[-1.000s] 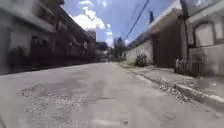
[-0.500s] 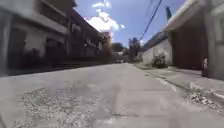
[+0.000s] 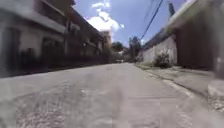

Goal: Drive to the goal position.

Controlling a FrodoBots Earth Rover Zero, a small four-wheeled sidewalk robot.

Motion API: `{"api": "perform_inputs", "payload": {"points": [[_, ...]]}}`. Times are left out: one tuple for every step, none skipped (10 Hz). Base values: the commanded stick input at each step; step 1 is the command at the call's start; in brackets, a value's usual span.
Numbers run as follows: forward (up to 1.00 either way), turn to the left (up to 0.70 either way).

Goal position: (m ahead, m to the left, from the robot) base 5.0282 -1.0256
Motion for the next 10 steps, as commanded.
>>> {"api": "perform_inputs", "payload": {"points": [[0.98,0.00],[0.98,0.00],[0.98,-0.04],[0.98,-0.10],[0.98,-0.04],[0.98,-0.15],[0.98,-0.21],[0.98,-0.13],[0.98,-0.07],[0.98,-0.02]]}}
